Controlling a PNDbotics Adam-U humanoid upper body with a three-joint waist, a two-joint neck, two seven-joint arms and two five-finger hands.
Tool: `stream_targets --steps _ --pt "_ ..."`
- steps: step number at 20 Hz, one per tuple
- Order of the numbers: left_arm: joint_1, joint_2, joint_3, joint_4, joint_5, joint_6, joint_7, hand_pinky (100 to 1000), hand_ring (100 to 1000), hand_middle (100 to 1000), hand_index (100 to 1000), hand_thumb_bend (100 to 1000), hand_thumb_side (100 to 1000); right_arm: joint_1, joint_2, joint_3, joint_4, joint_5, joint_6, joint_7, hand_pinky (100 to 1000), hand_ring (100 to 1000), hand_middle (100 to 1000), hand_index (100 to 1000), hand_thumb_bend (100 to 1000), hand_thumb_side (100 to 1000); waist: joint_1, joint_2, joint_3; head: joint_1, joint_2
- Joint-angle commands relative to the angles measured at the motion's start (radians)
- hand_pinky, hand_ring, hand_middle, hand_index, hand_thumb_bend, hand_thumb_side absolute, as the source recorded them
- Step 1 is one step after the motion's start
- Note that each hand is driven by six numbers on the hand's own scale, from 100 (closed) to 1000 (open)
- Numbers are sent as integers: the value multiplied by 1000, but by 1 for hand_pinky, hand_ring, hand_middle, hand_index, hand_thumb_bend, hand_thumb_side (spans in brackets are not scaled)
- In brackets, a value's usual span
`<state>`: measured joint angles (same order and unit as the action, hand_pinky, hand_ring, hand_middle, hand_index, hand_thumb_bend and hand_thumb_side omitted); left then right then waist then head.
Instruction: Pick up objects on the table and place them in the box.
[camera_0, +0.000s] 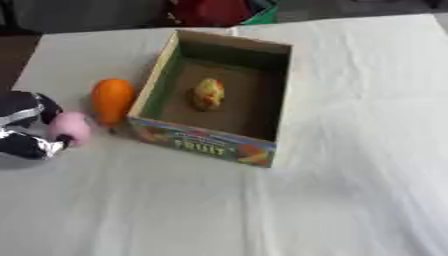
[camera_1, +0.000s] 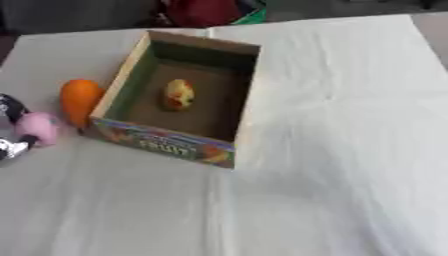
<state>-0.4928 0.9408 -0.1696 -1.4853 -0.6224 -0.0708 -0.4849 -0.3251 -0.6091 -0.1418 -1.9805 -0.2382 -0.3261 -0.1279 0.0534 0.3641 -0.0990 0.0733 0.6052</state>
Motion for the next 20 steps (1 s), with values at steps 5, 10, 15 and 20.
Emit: stream_targets --steps 5,10,15,20 --pt "-7 33 10 -39 27 20 41 463 574 507 651 100 245 -4 -9 -15 -20 2 12 -1 732 1000 537 742 100 667 -2 -28 3 -4 -1" --pt "-6 34 13 -54 59 39 86 414 520 467 596 100 246 -3 -7 -15 -20 1 19 -2 732 1000 536 741 100 667 -3 -34 5 -18 4" --pt "-5 44 22 -87 67 47 123 391 493 437 553 100 244 -3 -10 -14 -20 -5 19 -3 732 1000 538 741 100 658 -8 -45 8 -48 16" --pt "-10 50 41 -140 62 52 169 368 467 405 514 100 245 -1 -11 -14 -20 -11 17 -4 732 1000 539 741 100 654 -13 -54 7 -55 20"
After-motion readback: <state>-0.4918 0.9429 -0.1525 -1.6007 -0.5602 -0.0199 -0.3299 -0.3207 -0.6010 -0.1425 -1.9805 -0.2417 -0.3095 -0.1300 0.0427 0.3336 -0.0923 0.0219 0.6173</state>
